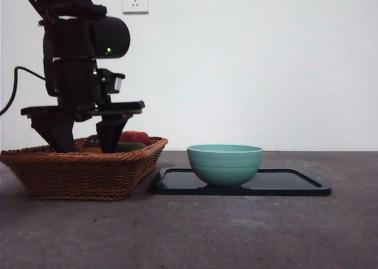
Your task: Pick up the wifruite, put it on the bowl, pick up the plate, put it on desk
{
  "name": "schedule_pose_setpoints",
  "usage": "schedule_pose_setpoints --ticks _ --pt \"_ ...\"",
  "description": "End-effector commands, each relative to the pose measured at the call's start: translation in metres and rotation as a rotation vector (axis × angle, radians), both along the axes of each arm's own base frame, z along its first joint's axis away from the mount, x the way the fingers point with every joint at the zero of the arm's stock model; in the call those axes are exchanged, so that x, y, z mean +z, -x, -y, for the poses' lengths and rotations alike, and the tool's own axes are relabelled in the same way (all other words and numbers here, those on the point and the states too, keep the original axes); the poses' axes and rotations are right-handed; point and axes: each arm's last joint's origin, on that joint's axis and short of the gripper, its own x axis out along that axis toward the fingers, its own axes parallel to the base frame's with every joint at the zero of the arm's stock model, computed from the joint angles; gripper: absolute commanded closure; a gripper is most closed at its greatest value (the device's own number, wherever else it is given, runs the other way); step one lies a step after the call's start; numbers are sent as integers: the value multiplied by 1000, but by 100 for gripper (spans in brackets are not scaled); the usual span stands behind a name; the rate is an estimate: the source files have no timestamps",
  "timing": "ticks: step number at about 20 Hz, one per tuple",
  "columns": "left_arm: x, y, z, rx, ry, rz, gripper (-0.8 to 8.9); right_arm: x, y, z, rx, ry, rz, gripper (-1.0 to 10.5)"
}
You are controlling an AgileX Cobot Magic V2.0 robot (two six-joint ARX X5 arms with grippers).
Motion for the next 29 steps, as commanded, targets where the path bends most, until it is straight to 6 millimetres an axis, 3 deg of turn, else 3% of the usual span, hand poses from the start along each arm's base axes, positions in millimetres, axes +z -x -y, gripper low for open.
schedule_pose_setpoints --ticks 1,5,8,10,14,21,25,29 --pt "-9 -5 3 9 -5 -14 540 2 0 0 3 -12 6 358" --pt "-8 -7 2 12 0 -4 506 2 0 0 3 -12 7 358" --pt "1 -11 1 13 2 2 286 2 0 0 3 -12 7 359" --pt "15 -14 2 -10 -3 9 246 2 0 0 3 -12 7 358" --pt "68 -9 -1 -55 13 84 247 2 0 0 3 -12 6 359" --pt "162 66 -31 -177 59 260 247 2 0 0 -1 -10 9 358" --pt "198 114 -47 -319 215 318 251 2 -1 0 -2 -12 13 358" --pt "214 149 -58 -430 326 340 251 4 -2 -1 -1 -25 32 358"
